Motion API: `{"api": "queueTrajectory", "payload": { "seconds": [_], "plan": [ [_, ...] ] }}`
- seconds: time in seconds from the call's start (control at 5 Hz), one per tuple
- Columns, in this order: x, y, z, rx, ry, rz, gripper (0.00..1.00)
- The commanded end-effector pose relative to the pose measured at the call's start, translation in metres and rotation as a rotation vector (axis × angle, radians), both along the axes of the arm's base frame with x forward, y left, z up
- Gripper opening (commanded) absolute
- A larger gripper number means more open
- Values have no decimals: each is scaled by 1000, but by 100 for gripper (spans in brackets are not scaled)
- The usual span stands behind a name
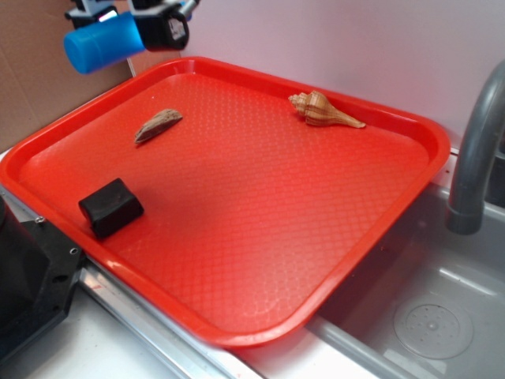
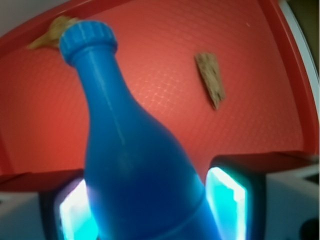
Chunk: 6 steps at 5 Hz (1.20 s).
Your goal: Grab the blue bottle.
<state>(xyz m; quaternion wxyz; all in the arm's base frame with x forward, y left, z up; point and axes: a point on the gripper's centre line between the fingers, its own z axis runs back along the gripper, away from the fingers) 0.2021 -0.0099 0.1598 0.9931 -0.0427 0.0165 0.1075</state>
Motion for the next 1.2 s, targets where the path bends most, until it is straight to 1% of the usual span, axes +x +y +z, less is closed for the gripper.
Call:
{"api": "queueTrajectory", "payload": {
  "seconds": [0.0,0.4,0.6,0.8,1.0],
  "plan": [
    [7,7,60,94,-158,-79,0],
    [10,4,79,98,-201,-98,0],
    [7,0,85,111,-225,-104,0],
    [6,-2,85,108,-225,-107,0],
    [7,-1,83,101,-213,-103,0]
  ]
}}
